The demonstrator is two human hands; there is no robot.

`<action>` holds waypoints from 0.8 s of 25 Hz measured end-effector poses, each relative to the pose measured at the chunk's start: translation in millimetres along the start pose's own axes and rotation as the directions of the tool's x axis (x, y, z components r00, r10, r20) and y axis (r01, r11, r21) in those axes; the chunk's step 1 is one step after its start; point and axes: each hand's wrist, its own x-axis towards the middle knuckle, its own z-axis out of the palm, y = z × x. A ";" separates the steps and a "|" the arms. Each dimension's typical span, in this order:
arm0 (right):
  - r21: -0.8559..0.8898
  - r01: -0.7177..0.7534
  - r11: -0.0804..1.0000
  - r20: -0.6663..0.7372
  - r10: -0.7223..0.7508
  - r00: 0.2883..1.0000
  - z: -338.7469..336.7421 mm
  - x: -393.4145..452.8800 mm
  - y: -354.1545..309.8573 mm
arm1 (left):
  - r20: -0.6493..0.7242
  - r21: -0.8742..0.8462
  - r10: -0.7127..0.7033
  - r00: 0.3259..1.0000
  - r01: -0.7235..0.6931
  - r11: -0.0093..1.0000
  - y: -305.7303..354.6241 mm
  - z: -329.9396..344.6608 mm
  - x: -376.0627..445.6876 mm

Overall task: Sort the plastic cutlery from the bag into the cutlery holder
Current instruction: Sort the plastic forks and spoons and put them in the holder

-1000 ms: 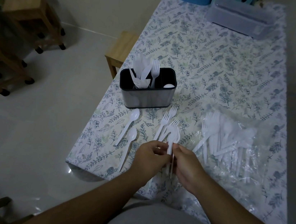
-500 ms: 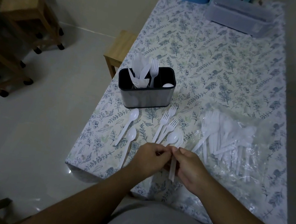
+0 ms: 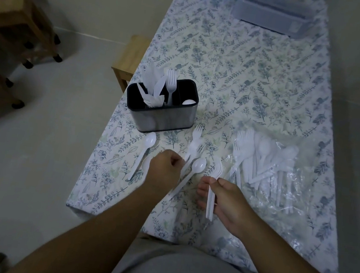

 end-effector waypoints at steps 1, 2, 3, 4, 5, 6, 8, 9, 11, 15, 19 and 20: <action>0.019 0.012 1.000 0.003 -0.012 1.000 -0.4 1.9 -0.6 | 0.021 -0.136 -0.022 1.000 0.025 0.990 3.3 -0.8 -11.2; 0.045 0.023 0.999 0.014 -0.023 1.000 0.8 3.0 -1.7 | 0.084 -0.287 -0.054 0.995 0.077 0.955 7.0 0.2 -23.9; 0.083 0.031 0.996 0.028 -0.033 0.999 2.4 4.5 -2.0 | 0.172 -0.402 -0.083 0.982 0.147 0.904 12.7 1.6 -37.1; 0.124 0.031 0.992 0.045 -0.037 0.998 4.8 4.3 -2.9 | 0.231 -0.449 -0.082 0.970 0.181 0.875 15.7 5.5 -47.1; 0.141 0.034 0.989 0.053 -0.042 0.998 6.6 4.9 -3.0 | 0.241 -0.448 -0.053 0.969 0.159 0.880 16.2 11.3 -52.5; 0.132 0.040 0.990 0.053 -0.047 0.997 8.0 5.9 -2.6 | 0.207 -0.388 0.007 0.978 0.075 0.919 14.2 16.6 -53.2; 0.095 0.052 0.994 0.041 -0.056 0.998 8.3 7.5 -1.4 | 0.123 -0.141 0.219 0.968 -0.202 0.969 10.6 20.0 -48.4; 0.092 0.052 0.994 0.040 -0.056 0.998 7.0 8.1 -1.3 | 0.109 -0.049 0.318 0.942 -0.314 0.948 10.0 20.9 -45.8; 0.085 0.044 0.995 0.039 -0.047 0.998 5.7 6.7 -2.3 | 0.119 0.024 0.422 0.899 -0.428 0.904 11.4 19.9 -43.3; 0.074 0.011 0.997 0.015 -0.013 1.000 4.8 3.1 -5.2 | 0.204 0.185 0.604 0.771 -0.636 0.749 7.8 23.2 -43.5; 0.023 0.019 1.000 -0.024 -0.018 1.000 4.3 5.1 -4.3 | 0.247 0.256 0.523 0.815 -0.576 0.776 10.4 11.9 -34.7; 0.044 0.013 0.999 -0.026 -0.012 1.000 4.2 5.8 -2.9 | 0.202 0.281 0.459 0.865 -0.500 0.819 8.2 9.3 -29.1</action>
